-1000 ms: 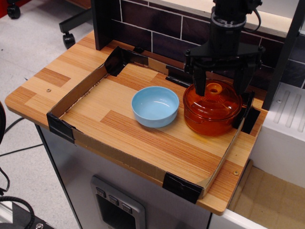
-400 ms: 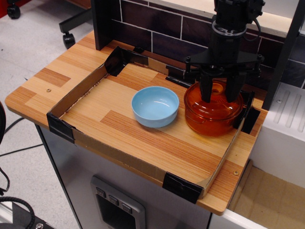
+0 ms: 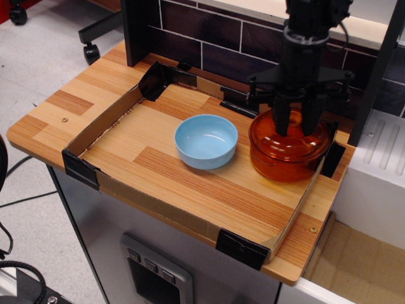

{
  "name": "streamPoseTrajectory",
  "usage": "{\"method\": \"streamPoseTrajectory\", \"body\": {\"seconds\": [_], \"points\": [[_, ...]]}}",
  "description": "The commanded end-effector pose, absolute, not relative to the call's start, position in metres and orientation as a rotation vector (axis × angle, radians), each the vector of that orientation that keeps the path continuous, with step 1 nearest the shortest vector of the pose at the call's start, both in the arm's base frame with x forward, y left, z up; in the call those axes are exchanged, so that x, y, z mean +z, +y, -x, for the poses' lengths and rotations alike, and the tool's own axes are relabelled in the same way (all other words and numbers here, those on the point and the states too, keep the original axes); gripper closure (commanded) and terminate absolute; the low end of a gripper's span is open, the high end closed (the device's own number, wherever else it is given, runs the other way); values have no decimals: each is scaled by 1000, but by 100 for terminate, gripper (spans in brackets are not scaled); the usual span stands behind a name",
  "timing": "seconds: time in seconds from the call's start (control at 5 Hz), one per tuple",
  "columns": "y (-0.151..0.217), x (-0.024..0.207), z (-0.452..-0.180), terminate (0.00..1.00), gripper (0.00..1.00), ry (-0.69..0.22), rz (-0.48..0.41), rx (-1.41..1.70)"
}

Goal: Take lid off pot

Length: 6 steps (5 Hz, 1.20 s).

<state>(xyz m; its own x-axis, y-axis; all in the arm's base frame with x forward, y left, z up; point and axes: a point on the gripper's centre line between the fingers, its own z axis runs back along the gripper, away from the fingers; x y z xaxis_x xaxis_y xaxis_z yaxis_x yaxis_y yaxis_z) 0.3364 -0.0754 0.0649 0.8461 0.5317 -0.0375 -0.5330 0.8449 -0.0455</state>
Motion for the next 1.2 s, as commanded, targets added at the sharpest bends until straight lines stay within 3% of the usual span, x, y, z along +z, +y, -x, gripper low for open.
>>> {"method": "streamPoseTrajectory", "body": {"seconds": [0.0,0.2,0.4,1.0], "points": [[-53,149,-346,0,100,-124,150,606],[-18,164,-337,0,100,-152,149,623],[11,165,-319,0,100,-130,151,565],[76,124,-262,0,100,-63,55,432]]}}
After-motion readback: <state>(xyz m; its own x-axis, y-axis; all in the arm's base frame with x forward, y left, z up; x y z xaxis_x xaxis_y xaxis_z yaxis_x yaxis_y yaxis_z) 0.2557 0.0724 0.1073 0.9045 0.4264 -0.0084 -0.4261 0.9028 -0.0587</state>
